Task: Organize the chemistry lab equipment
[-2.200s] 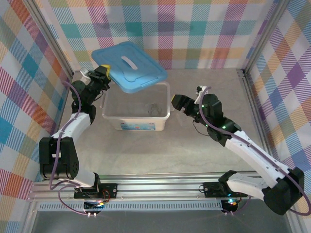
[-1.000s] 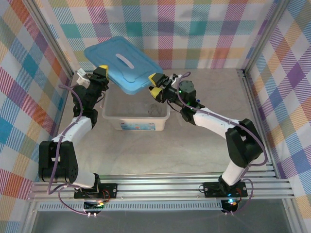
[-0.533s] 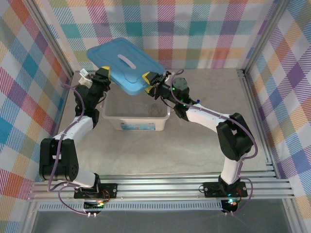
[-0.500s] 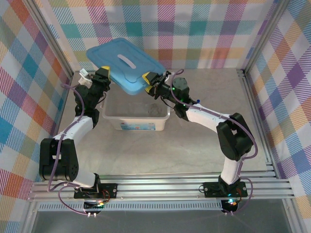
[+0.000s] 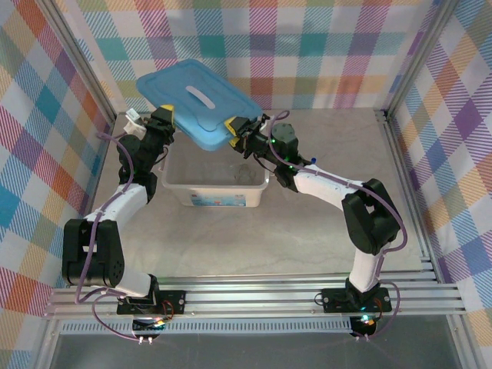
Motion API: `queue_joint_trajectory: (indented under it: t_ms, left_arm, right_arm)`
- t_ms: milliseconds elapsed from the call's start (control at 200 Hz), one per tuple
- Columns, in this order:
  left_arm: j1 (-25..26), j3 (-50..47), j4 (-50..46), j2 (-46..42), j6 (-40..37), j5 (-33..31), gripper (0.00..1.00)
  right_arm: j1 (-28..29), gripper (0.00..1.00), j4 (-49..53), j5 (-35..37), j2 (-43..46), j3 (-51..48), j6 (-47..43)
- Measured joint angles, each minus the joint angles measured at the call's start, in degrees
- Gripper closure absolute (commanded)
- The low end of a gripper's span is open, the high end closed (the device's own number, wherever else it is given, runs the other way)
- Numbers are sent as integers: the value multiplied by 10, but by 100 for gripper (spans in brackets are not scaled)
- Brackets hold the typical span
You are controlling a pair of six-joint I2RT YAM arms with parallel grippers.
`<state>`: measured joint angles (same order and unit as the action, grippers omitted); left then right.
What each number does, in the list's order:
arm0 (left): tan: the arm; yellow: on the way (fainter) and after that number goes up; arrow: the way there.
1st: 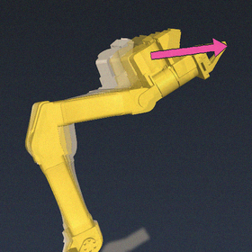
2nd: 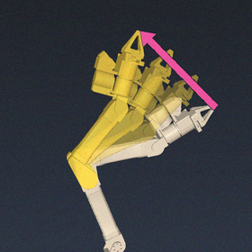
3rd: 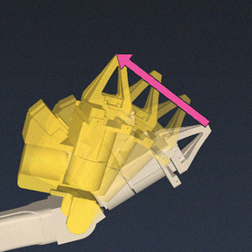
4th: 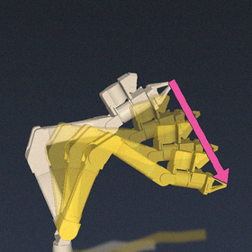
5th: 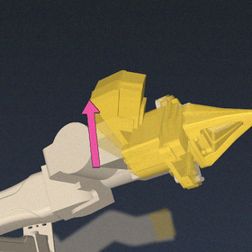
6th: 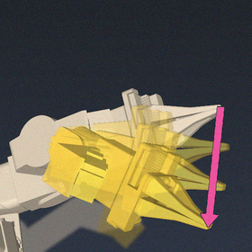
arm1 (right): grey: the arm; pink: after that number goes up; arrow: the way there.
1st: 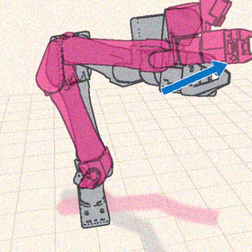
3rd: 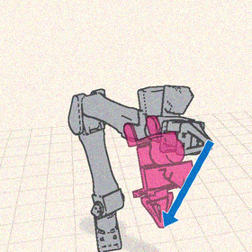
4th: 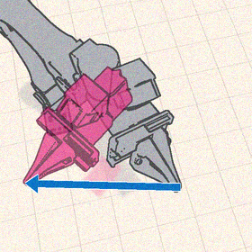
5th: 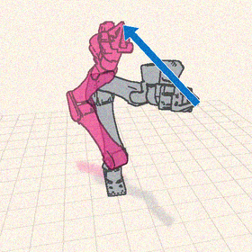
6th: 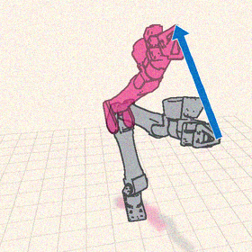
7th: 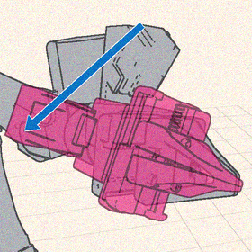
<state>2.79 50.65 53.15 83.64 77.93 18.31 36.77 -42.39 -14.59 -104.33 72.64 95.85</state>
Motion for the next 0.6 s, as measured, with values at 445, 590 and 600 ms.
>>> queue_joint_trajectory:
  t_ms: [445, 590, 600]
  left_arm:
    - [0, -32, -37, -36, -42, -6, 48]
    - [1, -34, -63, -49, -55, 6, 41]
    - [1, -34, -65, -50, -56, 7, 40]
  right_arm:
    - [-5, 84, -12, -5, -12, 19, -3]
    - [-12, 84, -13, -5, -11, 19, -13]
    - [-12, 84, -13, -6, -10, 19, -15]
